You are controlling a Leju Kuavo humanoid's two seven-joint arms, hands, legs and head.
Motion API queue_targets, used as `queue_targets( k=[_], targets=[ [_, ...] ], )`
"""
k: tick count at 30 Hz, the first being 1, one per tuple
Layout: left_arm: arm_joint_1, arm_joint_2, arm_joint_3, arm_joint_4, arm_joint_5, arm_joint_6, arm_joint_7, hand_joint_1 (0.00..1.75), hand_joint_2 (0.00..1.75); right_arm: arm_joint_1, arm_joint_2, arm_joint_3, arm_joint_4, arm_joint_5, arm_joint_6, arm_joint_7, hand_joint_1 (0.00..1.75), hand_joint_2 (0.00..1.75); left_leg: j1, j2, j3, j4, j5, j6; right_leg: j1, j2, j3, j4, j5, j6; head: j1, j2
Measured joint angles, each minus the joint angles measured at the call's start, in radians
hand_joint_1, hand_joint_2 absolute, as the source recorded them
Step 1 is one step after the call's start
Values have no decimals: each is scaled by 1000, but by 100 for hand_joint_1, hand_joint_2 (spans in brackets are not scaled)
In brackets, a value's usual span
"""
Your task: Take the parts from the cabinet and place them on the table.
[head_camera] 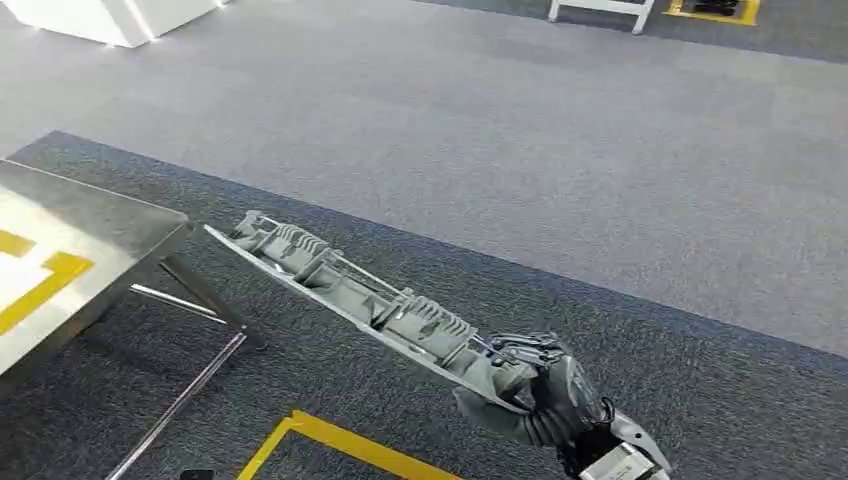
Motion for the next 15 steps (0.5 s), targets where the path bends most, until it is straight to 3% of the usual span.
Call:
queue_targets(
  k=[1,2,3,4,5,7,8,9,11,12,13,15],
  targets=[
    [3,1,-1,0,0,0,0,0,175,-1,0,1,-2,1,3,0,175,175,-3,-12,-3,0,0,5,-2,-11,4,-3,0,4,1,0],
    [5,1,-1,0,-2,0,0,0,175,-2,0,3,-7,2,6,1,175,175,4,-24,6,-13,6,15,-3,-11,8,-2,-6,15,-1,0],
    [6,0,-2,0,-2,0,2,0,175,-5,0,5,-8,3,6,3,175,175,8,-32,11,-18,9,19,-7,45,-3,15,-21,19,4,0],
    [3,1,-2,0,-3,0,3,0,175,-6,0,6,-10,3,7,3,175,175,10,-41,10,-18,10,27,-10,85,-27,67,-53,18,5,0],
    [-1,3,-2,0,-3,1,3,0,175,-6,0,6,-10,3,9,2,175,175,11,-52,9,-18,11,29,-11,101,-63,144,-89,20,11,0],
    [-2,3,-6,0,-9,2,3,0,175,-8,-1,10,-10,8,17,7,175,175,10,-77,9,-16,11,29,-13,110,-145,297,-141,23,12,0],
    [-1,3,-10,0,-12,2,4,0,175,-8,-1,14,-10,13,19,10,175,175,10,-91,9,-15,11,29,-13,111,-165,321,-133,23,12,0],
    [-1,4,-15,0,-12,2,7,0,175,-10,-2,19,-10,17,21,11,175,175,11,-105,10,-15,10,29,-14,111,-159,293,-102,23,12,0],
    [-2,4,-21,0,-14,3,9,0,175,-20,-2,32,-10,27,23,13,175,175,15,-134,11,-10,8,24,-18,124,-93,134,-3,22,12,0],
    [-2,5,-25,0,-14,5,9,0,175,-26,-3,40,-10,31,23,13,175,175,17,-146,8,-5,4,18,-24,167,-55,48,33,24,13,0],
    [-4,5,-28,0,-15,7,11,0,175,-31,-5,48,-10,33,23,13,175,175,11,-155,1,4,1,11,-28,203,-43,23,12,23,13,0],
    [-3,5,-39,0,-21,15,18,0,175,-36,-6,66,-11,38,24,14,175,175,18,-178,-10,3,8,-2,-23,187,-35,22,12,15,13,0]
  ],
)
